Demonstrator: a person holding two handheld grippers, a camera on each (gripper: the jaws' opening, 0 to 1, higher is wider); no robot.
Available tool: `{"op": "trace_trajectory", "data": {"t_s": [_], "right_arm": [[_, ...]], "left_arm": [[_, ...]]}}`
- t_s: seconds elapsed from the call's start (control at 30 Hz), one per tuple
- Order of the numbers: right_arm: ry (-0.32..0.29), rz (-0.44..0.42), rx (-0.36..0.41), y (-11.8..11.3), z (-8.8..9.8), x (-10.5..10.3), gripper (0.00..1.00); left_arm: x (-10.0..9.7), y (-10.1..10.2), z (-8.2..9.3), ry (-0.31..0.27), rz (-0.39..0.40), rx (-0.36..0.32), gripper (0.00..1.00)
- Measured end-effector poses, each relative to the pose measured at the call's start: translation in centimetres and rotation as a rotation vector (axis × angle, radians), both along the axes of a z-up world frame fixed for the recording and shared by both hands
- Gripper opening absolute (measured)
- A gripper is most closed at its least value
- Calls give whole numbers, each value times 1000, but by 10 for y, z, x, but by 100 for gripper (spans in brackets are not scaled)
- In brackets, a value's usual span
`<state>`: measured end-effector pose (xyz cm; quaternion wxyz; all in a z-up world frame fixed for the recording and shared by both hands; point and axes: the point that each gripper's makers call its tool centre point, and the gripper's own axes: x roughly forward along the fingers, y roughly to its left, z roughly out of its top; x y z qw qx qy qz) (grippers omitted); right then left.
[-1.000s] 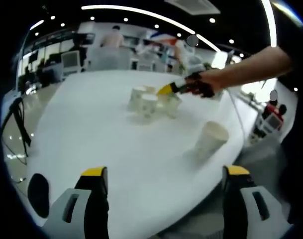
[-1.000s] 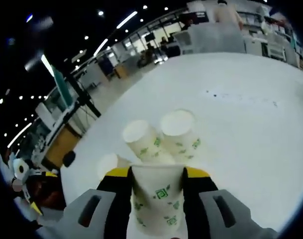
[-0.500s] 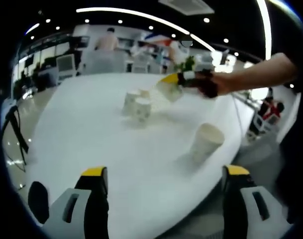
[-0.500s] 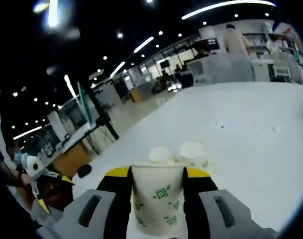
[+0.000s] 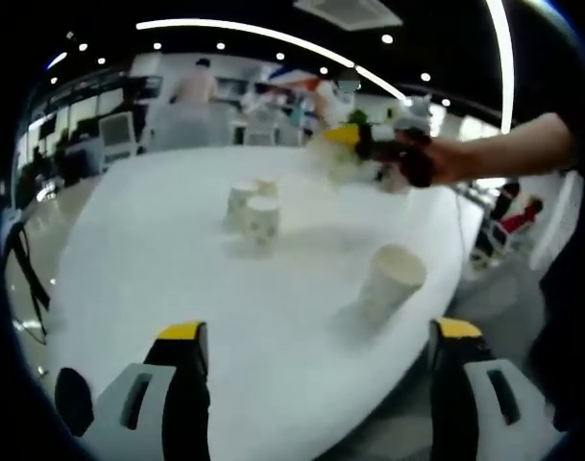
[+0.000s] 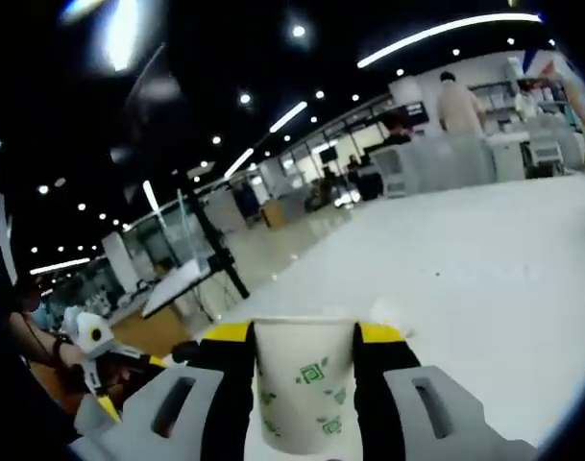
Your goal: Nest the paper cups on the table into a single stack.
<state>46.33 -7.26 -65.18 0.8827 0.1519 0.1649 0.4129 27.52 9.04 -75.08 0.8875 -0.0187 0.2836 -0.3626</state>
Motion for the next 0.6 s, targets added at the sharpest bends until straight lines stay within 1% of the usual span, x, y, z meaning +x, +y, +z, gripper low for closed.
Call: {"op": "trace_trajectory", "data": {"t_s": [0.1, 0.2, 0.27, 0.33, 0.43, 0.6], "right_arm": [[-14, 5, 44, 3, 13, -9, 37], [-49, 25, 71, 6, 26, -22, 37], [-57, 27, 88, 5, 30, -29, 37], [-58, 27, 103, 4, 32, -35, 37], [-67, 27, 104, 2, 33, -44, 37], [-65, 37, 120, -3, 32, -58, 37]], "left_arm": [[0, -3, 0, -1, -10, 0, 94], [-1, -5, 1, -2, -21, 6, 94], [-1, -5, 1, -3, -19, 4, 94], [-2, -4, 1, -4, -18, 5, 94], [-3, -5, 0, -2, -22, 10, 94], [-4, -6, 0, 1, -23, 13, 94]]}}
